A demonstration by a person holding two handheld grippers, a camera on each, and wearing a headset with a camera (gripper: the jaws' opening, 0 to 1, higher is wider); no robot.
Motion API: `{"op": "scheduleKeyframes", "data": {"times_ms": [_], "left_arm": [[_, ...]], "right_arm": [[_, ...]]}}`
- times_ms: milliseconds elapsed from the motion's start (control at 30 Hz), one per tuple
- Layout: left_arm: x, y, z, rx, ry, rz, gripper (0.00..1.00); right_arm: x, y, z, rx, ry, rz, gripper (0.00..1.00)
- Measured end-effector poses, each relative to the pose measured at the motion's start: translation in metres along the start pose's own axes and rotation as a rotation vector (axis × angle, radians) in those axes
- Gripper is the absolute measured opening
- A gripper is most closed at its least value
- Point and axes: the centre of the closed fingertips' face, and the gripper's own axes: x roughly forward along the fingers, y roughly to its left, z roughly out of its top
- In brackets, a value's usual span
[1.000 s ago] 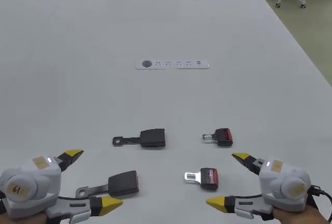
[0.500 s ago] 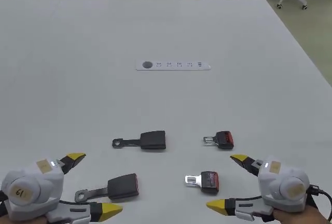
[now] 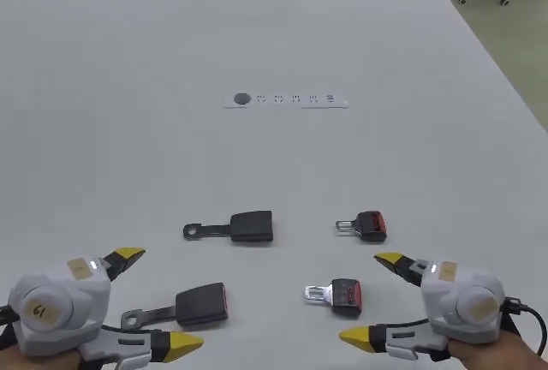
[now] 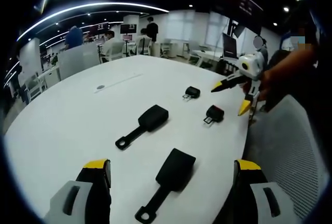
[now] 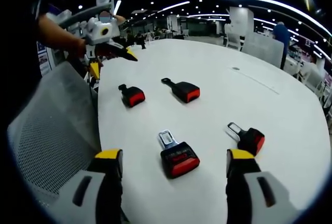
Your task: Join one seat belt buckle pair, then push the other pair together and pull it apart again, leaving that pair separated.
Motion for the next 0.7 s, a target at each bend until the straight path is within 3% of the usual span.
{"op": "scheduleKeyframes", "data": {"times_ms": [700], "left_arm": [[0.023, -0.01, -0.018, 0.061, 0.089, -0.078, 0.93]], "right_arm": [[0.018, 0.003, -0.015, -0.042, 0.097, 0.108, 0.77]]}}
